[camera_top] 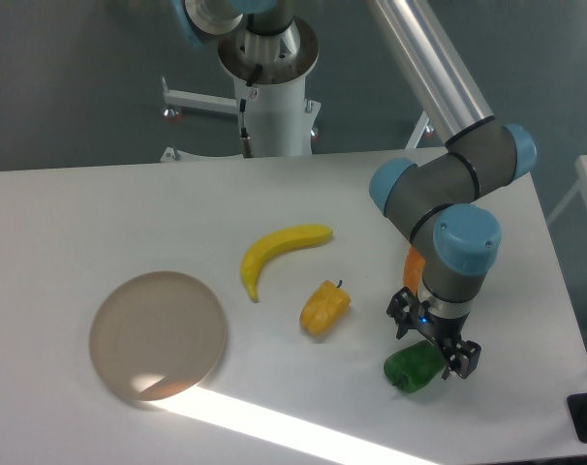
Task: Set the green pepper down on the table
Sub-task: 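Raise the open gripper up away from the green pepper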
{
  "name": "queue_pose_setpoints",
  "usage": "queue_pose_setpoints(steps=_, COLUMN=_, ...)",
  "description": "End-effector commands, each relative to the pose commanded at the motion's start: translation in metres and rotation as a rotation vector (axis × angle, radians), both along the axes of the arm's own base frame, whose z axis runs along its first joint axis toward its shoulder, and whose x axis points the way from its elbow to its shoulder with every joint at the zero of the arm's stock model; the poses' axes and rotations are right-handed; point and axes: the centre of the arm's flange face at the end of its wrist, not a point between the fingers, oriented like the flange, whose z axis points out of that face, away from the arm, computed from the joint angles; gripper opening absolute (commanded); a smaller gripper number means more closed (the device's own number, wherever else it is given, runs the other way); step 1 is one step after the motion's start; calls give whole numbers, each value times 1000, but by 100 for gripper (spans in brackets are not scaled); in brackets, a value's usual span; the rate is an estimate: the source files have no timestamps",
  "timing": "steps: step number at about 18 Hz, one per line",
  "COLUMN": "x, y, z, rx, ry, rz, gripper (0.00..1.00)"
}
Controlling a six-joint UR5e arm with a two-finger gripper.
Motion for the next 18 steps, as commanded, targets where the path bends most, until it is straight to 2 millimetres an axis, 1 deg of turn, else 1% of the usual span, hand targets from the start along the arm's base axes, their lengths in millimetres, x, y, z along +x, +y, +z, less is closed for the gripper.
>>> queue_pose_setpoints(steps=1, x=0, y=-2, z=6, rx=5, ry=6, rz=3, gripper=100)
queue_pose_setpoints(steps=4, x=10, y=1, z=23, rx=19, ry=20, rz=-9, gripper=100)
queue_pose_setpoints(steps=8, x=21, y=2, z=39, rx=31, ry=30, rz=-20, gripper=100)
queue_pose_setpoints(steps=11, x=21, y=0, z=39, rx=29, ry=30, rz=-18, gripper=100)
queue_pose_setpoints(steps=14, x=20, y=-2, z=44, rx=35, ry=28, rz=9, gripper=100)
queue_pose_setpoints(steps=18, x=20, y=-4, z=40, rx=30, ry=23, rz=23, gripper=100)
